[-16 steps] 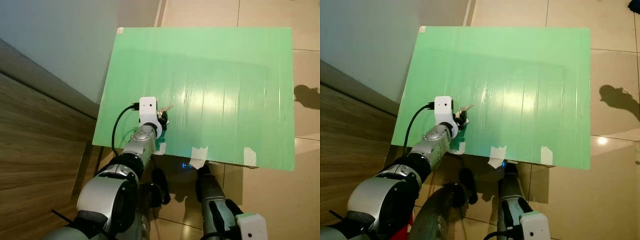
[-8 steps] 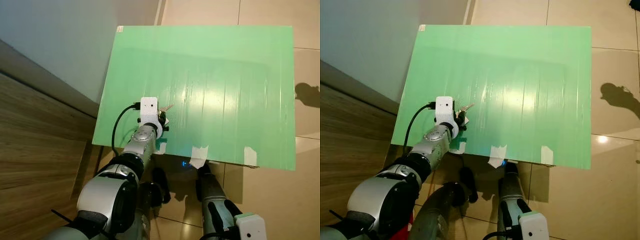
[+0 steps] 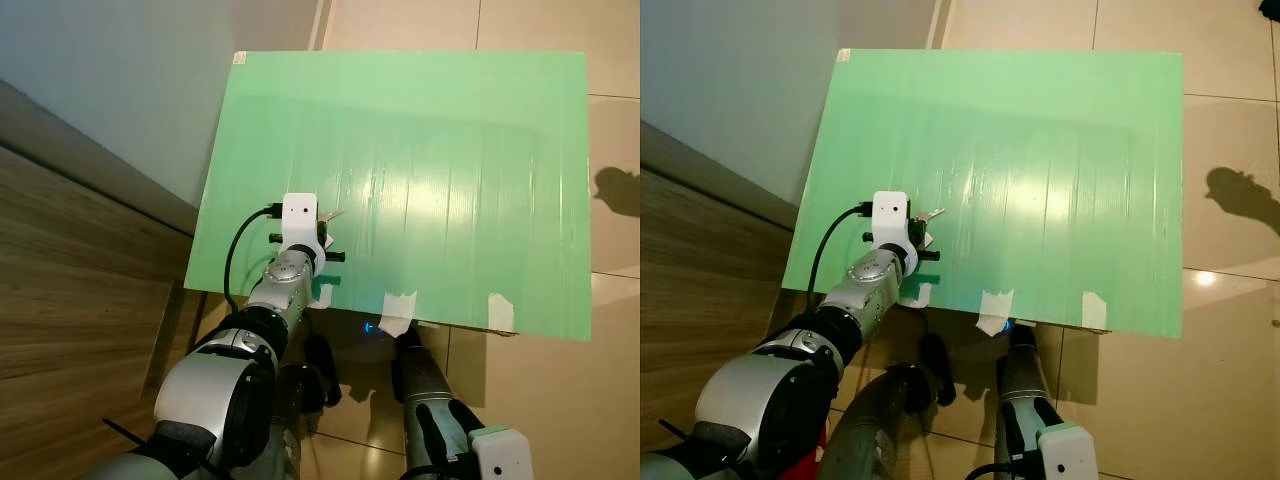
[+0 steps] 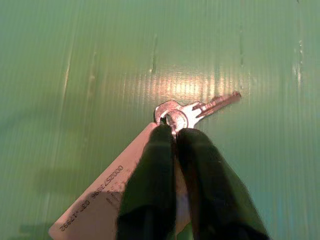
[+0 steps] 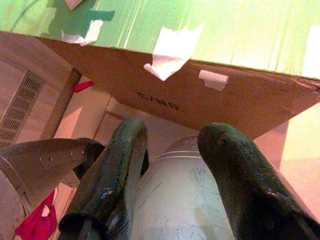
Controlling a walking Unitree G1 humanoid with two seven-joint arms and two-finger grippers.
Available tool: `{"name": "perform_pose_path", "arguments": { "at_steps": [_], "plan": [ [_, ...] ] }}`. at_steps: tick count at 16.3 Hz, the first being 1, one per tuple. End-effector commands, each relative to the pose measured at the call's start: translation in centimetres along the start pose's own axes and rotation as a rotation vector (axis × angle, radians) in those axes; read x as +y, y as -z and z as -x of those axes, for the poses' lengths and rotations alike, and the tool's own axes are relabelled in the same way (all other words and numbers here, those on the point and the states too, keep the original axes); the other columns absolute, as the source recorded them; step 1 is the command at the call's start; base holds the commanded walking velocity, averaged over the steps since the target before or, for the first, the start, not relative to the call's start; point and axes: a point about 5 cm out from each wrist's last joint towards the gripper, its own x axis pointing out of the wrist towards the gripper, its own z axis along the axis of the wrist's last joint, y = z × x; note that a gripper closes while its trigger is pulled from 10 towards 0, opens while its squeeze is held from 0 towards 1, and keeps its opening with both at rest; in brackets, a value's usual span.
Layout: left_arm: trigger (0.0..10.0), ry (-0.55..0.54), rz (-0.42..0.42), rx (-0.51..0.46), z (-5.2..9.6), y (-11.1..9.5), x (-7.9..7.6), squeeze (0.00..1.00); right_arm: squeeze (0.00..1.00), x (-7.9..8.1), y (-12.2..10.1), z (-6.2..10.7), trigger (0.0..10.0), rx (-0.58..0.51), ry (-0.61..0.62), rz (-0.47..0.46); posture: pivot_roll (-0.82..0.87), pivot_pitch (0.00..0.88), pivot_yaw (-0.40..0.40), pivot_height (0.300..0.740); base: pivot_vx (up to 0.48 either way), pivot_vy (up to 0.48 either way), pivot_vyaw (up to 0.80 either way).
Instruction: Hang keys on a hook
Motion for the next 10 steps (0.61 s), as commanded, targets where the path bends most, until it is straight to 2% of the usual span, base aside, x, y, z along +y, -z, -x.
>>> {"name": "perform_pose_path", "arguments": {
  "at_steps": [1, 5, 6, 7, 8, 10],
  "plan": [
    [0.0, 0.031, 0.045, 0.059, 0.3, 1.8, -0.5, 0.0, 0.0, 0.5, 0.7, 0.5, 10.0, 0.046, -0.012, -0.011, -0.49, 0.461, 0.201, 0.727, 0.0, 0.0, 0.0],
    [0.0, 0.047, 0.04, 0.023, 0.1, 0.6, -0.3, 0.0, 0.0, 0.3, 0.8, 0.0, 10.0, 0.043, -0.016, -0.01, -0.47, 0.446, 0.197, 0.727, 0.0, 0.0, 0.0],
    [0.0, 0.059, 0.05, -0.027, -0.1, -0.8, 0.4, 0.0, 0.0, 0.0, 0.7, -1.1, 10.0, 0.024, -0.022, -0.004, -0.47, 0.417, 0.192, 0.727, 0.0, 0.0, 0.0],
    [0.0, 0.061, 0.047, -0.037, -0.1, -1.1, 0.5, 0.0, 0.0, 0.0, 0.6, -1.2, 10.0, 0.019, -0.023, -0.002, -0.47, 0.417, 0.192, 0.727, 0.0, 0.0, 0.0],
    [0.0, 0.093, 0.065, -0.105, -0.3, -2.9, 1.0, 0.0, 0.0, -0.5, 0.4, -2.7, 10.0, -0.004, -0.029, 0.006, -0.44, 0.357, 0.188, 0.727, 0.0, 0.0, 0.0],
    [0.0, 0.106, 0.055, -0.174, -0.3, -5.3, 2.0, 0.0, 0.0, -0.9, 0.1, -4.5, 10.0, -0.033, -0.036, 0.01, -0.41, 0.308, 0.184, 0.727, 0.0, 0.0, 0.0]
  ]
}}
